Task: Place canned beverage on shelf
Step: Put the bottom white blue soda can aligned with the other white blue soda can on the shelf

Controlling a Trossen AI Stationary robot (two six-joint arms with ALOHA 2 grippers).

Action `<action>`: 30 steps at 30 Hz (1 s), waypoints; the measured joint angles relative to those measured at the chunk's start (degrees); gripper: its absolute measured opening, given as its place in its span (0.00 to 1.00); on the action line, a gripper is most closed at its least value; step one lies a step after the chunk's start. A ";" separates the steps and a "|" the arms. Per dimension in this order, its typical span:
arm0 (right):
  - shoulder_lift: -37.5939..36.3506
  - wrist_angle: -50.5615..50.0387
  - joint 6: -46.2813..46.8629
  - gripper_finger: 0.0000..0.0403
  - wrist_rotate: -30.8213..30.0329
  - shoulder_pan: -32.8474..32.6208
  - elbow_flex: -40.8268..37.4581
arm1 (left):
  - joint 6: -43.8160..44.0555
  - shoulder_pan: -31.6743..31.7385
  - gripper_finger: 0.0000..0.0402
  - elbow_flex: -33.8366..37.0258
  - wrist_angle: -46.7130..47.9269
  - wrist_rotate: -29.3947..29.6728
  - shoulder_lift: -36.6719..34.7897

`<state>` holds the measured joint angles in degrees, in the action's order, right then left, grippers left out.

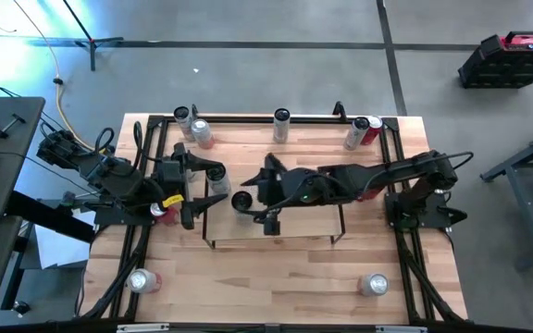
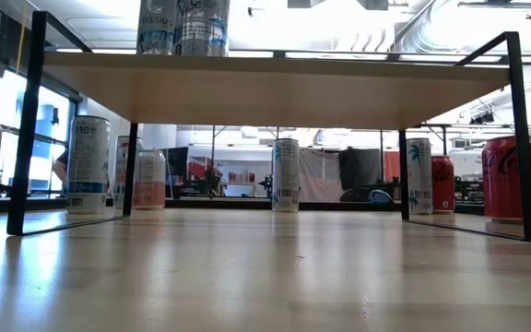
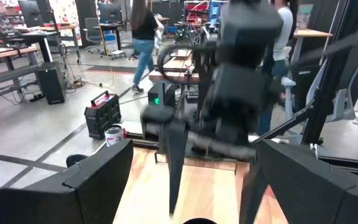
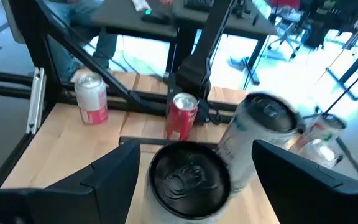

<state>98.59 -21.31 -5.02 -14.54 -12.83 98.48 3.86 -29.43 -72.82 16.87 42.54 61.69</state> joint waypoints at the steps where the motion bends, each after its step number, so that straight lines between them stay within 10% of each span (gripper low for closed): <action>1: -0.86 -0.66 -0.41 0.73 -0.03 -0.21 0.00 | 0.00 0.00 0.85 0.00 0.04 0.01 0.00; 14: -2.43 -27.34 2.27 0.73 -5.95 -1.96 0.02 | 0.39 0.02 0.85 0.00 -0.24 0.03 -0.41; 30: 4.63 -17.82 -1.48 0.54 -6.28 -1.77 -0.02 | -1.51 0.02 0.85 -0.02 -2.25 -1.44 -5.38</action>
<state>103.22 -39.13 -6.50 -20.82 -14.60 98.45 2.34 -29.41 -72.84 14.62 41.10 56.31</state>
